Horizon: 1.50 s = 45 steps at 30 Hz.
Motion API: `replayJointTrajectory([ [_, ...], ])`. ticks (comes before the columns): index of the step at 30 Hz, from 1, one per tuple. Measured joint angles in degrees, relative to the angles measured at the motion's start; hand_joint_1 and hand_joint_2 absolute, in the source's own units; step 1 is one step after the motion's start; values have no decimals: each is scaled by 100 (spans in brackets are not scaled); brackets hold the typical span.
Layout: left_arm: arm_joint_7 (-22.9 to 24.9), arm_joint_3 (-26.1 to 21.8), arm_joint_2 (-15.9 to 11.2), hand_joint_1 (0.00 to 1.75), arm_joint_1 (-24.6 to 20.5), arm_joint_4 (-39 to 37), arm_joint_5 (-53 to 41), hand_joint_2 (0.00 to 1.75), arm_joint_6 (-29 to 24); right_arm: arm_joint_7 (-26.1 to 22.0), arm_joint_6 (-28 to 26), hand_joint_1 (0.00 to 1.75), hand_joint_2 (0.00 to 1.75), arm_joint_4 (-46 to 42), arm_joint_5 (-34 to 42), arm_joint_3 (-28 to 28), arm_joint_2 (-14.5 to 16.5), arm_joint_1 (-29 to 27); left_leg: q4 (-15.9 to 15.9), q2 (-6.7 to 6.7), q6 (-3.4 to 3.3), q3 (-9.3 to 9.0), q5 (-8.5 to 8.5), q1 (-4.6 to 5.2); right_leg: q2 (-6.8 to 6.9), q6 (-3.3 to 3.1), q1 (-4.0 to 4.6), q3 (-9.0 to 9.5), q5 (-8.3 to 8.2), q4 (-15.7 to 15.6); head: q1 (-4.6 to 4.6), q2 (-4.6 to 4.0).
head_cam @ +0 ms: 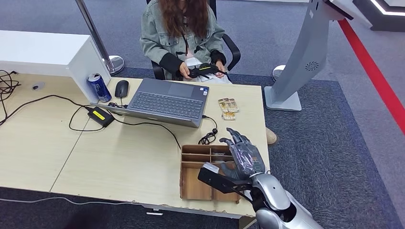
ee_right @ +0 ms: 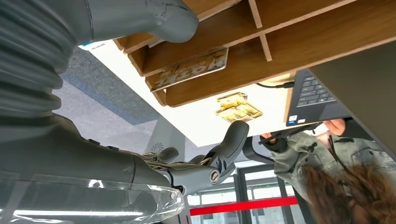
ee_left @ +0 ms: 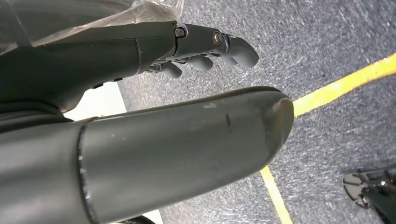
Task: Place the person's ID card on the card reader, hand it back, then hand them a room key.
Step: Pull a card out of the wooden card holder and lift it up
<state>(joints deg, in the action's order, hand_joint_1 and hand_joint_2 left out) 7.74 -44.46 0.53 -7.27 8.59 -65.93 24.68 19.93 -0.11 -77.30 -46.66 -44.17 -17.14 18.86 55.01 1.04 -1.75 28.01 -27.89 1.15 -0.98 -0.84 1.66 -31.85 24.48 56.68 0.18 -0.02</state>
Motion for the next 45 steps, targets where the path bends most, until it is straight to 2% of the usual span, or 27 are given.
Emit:
replayJointTrajectory([
  [14,205,-347,-379,0,-138,-5,326,0,30,31,-58,62,175,107,-85,22,0,-6,0,0,0,0,0,-1,0,0,1,0,0,1,-1,0],
  [20,244,-478,-507,0,-192,-25,358,0,23,35,-66,79,175,145,-94,22,2,-6,0,0,1,1,1,-1,0,-1,1,0,0,3,0,0],
  [25,246,-568,-541,0,-204,-49,362,0,-5,34,-81,95,175,178,-117,22,5,-1,0,0,1,1,1,0,0,-1,0,0,0,3,-1,0],
  [45,243,-727,-589,0,-247,-116,367,0,-31,-34,-100,102,175,281,-115,22,31,43,0,0,1,1,1,0,0,-1,0,1,-1,3,0,1],
])
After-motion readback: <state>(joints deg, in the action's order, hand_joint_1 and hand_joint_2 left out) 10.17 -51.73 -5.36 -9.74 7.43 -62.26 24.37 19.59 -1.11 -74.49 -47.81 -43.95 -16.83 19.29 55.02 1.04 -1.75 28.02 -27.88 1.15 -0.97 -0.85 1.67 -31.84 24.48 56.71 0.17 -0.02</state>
